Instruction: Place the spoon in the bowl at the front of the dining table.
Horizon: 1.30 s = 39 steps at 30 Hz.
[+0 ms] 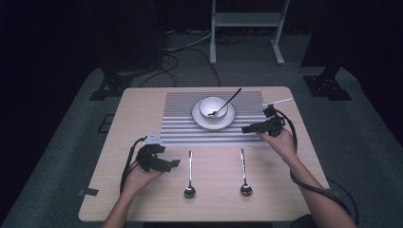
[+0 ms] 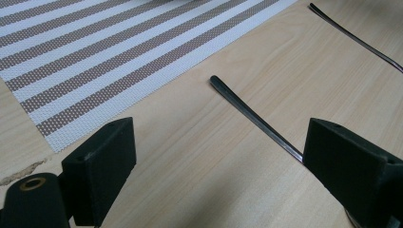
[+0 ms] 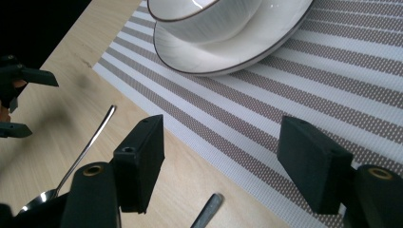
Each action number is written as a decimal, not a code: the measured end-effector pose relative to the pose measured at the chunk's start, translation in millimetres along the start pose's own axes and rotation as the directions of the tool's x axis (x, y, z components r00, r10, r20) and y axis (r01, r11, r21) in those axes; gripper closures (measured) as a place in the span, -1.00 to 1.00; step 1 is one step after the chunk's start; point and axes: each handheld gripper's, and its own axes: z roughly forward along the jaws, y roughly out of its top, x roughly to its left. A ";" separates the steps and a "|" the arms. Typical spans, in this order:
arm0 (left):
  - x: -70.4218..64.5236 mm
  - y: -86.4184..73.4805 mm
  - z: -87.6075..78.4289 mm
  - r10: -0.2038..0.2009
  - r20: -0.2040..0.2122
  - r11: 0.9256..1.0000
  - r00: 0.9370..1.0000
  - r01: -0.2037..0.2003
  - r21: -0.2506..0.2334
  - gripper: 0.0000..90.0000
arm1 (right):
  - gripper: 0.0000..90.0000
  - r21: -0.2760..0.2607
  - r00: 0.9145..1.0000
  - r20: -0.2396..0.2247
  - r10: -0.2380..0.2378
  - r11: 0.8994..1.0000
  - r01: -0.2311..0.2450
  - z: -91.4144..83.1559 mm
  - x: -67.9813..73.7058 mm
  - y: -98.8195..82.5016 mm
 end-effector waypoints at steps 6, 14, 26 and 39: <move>0.3 0.1 -0.8 0.001 -0.004 1.000 1.000 -0.001 0.000 -0.79 | -0.32 0.000 1.000 -0.007 0.011 1.000 -0.011 0.6 -1.5 -10.4; 0.7 0.1 -0.6 0.005 -0.006 1.000 1.000 -0.005 -0.001 -0.79 | -0.34 -0.002 0.999 -0.024 0.024 1.000 -0.024 1.9 -2.2 -24.8; 0.9 0.1 -0.4 0.010 -0.015 1.000 1.000 -0.010 0.001 -0.79 | -0.34 -0.022 0.999 -0.046 0.026 0.999 -0.027 -3.2 1.8 -41.2; 2.5 -1.1 0.6 0.012 -0.026 1.000 1.000 -0.012 0.004 -0.79 | -0.36 -0.033 0.998 -0.062 0.027 0.999 -0.029 -7.0 6.7 -61.0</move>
